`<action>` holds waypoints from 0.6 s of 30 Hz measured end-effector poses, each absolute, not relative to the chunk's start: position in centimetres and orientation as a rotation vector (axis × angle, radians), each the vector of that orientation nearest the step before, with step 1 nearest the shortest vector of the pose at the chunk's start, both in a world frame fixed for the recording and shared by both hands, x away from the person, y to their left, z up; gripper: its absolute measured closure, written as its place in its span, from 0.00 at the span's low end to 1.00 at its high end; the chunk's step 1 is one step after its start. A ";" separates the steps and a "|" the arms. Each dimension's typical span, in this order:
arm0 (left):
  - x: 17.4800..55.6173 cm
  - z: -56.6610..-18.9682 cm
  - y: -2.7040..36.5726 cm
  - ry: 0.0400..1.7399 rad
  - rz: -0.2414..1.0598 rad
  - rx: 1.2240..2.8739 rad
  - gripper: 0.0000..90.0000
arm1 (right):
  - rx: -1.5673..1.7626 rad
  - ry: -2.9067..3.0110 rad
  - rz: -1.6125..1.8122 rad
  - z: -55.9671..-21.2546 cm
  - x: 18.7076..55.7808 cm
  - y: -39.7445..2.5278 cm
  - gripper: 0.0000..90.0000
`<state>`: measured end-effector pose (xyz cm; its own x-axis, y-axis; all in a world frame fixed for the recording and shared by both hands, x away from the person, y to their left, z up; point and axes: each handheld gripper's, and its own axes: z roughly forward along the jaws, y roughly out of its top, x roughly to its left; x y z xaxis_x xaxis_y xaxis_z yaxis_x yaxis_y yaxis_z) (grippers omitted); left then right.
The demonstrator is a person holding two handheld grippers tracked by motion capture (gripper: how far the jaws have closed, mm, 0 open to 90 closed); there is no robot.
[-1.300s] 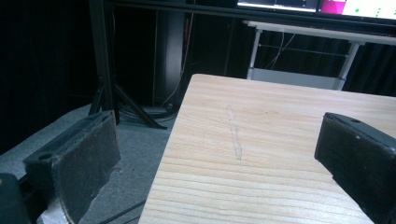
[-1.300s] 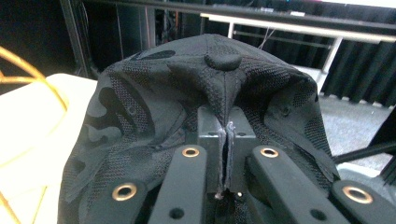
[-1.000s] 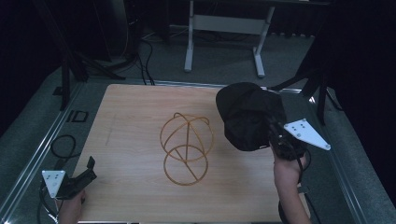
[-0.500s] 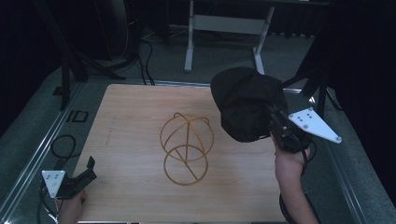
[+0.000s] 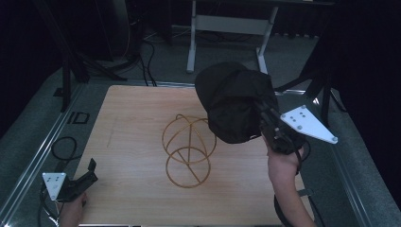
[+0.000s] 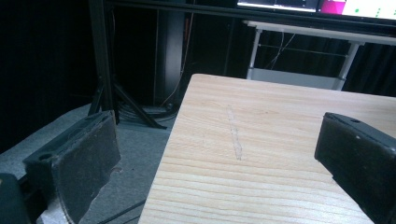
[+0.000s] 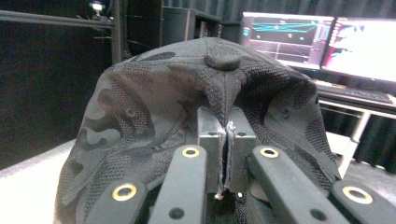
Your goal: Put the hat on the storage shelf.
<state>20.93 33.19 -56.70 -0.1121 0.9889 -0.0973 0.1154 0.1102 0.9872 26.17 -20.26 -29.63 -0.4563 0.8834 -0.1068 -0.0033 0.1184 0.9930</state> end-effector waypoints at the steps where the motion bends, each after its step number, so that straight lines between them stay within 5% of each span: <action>1: 20.9 -56.7 33.2 1.425 1.147 1.167 0.01 | 0.867 1.625 1.446 -29.6 26.1 -20.0 0.97; 18: 20.9 -56.7 33.2 1.423 1.145 1.165 0.01 | 0.767 1.730 1.535 -29.7 25.1 -14.7 0.97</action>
<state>20.90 33.23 -56.71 -0.1097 0.9889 -0.1004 0.1138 0.1129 0.9871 25.13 -14.69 -29.69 -0.5872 0.8018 -0.1108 -0.0146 0.1264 0.9919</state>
